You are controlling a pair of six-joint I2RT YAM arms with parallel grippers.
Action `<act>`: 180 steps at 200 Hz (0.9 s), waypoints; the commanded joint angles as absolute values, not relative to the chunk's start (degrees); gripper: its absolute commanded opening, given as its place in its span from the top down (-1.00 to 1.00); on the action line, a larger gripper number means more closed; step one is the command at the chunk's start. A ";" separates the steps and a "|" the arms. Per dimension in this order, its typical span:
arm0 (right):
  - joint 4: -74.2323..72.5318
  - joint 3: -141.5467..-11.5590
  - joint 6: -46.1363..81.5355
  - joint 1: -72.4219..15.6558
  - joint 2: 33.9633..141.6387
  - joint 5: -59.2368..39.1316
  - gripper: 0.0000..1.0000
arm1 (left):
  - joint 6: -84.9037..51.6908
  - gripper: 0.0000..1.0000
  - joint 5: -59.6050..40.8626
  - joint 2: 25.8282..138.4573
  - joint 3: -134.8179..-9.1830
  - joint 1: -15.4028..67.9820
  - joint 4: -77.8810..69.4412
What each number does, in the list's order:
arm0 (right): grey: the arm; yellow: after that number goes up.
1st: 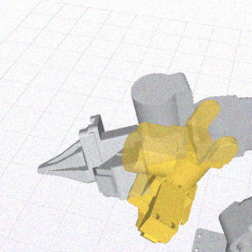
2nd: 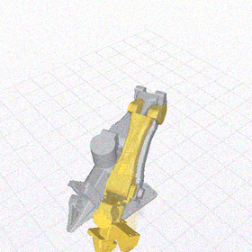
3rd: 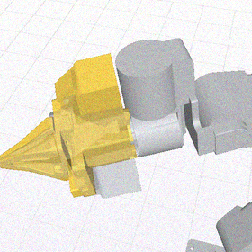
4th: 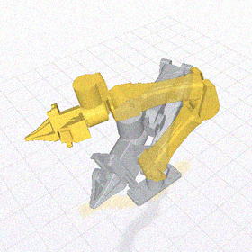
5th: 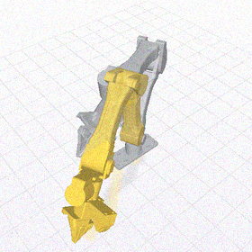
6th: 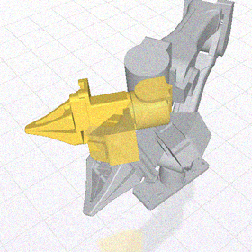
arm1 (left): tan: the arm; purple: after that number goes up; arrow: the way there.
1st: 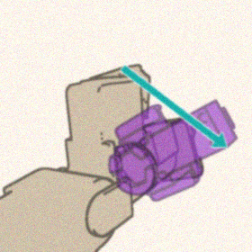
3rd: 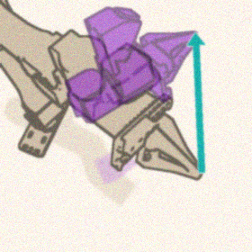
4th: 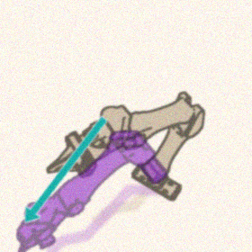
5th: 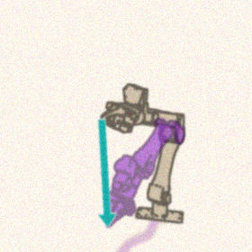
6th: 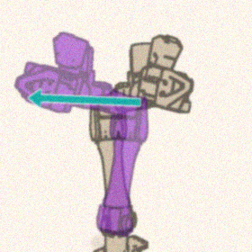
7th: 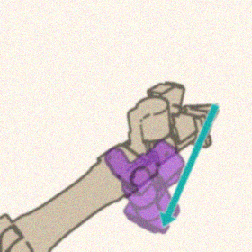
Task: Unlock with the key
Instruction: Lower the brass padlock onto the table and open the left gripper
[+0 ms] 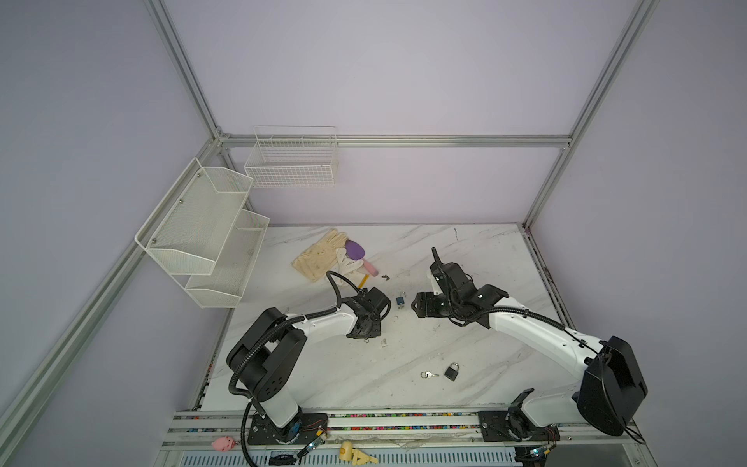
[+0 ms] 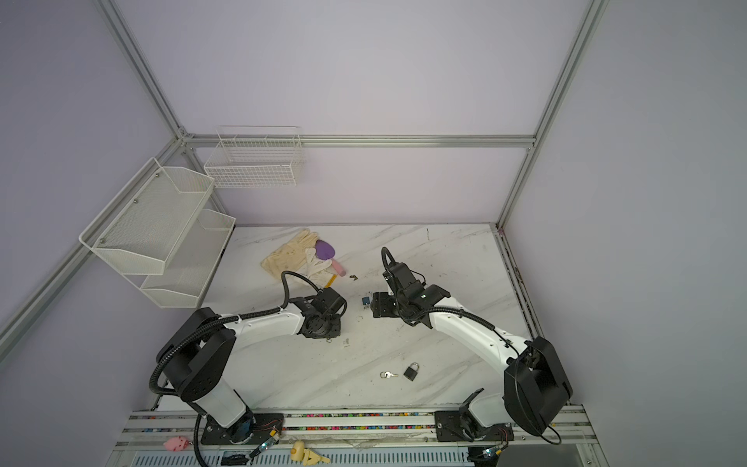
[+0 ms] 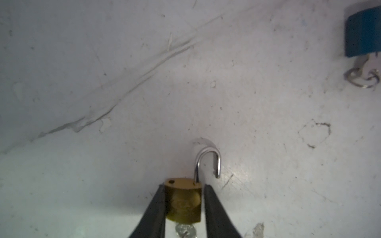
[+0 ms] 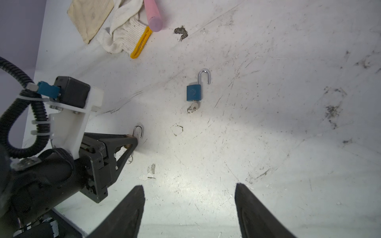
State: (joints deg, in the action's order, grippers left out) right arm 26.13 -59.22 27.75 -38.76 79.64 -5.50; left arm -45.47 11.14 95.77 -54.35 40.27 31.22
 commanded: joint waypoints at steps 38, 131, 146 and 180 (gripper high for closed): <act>26.38 -58.16 35.67 -39.66 76.38 -1.60 -0.41 | -44.50 -0.09 9.84 88.21 -56.98 40.42 30.50; 35.71 -55.74 66.37 -61.74 77.59 11.45 -0.36 | -42.01 -0.25 5.91 60.57 -43.26 40.26 23.23; 35.56 -53.80 73.74 -66.27 77.53 12.03 -0.32 | -41.50 -0.28 3.67 57.49 -41.14 40.08 21.73; 33.48 -48.45 89.70 -74.66 78.20 13.18 -0.30 | -39.57 -0.29 0.58 53.78 -39.31 39.92 20.21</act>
